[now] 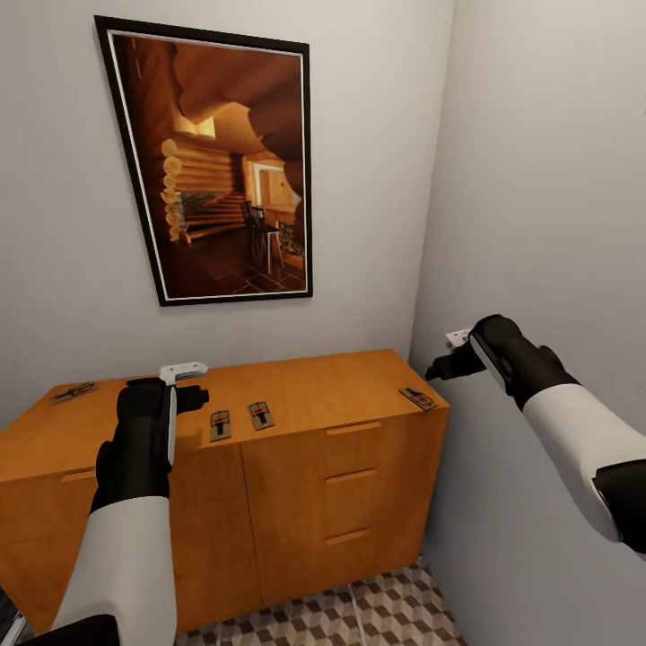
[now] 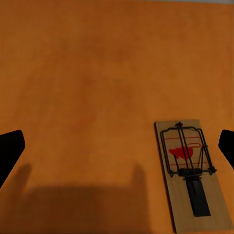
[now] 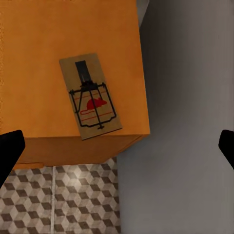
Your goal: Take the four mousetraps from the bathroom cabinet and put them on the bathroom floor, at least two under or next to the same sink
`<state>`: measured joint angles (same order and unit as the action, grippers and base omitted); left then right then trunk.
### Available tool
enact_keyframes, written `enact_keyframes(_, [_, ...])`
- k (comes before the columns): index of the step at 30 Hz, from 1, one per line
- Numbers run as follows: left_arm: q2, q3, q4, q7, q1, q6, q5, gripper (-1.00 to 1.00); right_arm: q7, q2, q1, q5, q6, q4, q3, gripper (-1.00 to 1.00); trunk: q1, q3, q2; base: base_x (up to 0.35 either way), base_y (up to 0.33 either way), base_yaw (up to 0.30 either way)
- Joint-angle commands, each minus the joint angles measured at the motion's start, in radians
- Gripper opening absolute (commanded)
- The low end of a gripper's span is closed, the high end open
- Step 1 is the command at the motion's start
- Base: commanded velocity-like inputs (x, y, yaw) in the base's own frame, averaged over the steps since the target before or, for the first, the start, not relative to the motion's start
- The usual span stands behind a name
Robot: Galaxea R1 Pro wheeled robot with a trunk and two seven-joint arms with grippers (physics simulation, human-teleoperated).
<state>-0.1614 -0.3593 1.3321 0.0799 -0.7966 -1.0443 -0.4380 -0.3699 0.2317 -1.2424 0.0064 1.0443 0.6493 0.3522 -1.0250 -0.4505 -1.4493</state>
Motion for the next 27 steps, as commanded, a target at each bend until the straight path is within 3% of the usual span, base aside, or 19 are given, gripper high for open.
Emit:
enact_keyframes(1, [-0.001,-0.002,0.001,0.009,-0.001,-0.003,-0.008,1.0,-0.003,0.001,-0.001,0.001,0.003,0.001,0.005,1.0,0.0,-0.001,-0.001,0.0,-0.003,0.0])
enact_keyframes(16, [-0.001,-0.003,0.001,0.008,-0.001,-0.003,-0.009,1.0,-0.003,-0.004,-0.001,-0.008,0.003,0.001,0.001,1.0,0.0,-0.001,-0.001,0.002,-0.001,0.0])
enact_keyframes(27, [0.0,-0.003,0.001,0.009,-0.001,-0.003,-0.009,1.0,-0.004,-0.005,-0.002,-0.01,0.003,0.001,0.0,1.0,0.0,-0.001,-0.001,0.09,0.0,0.0])
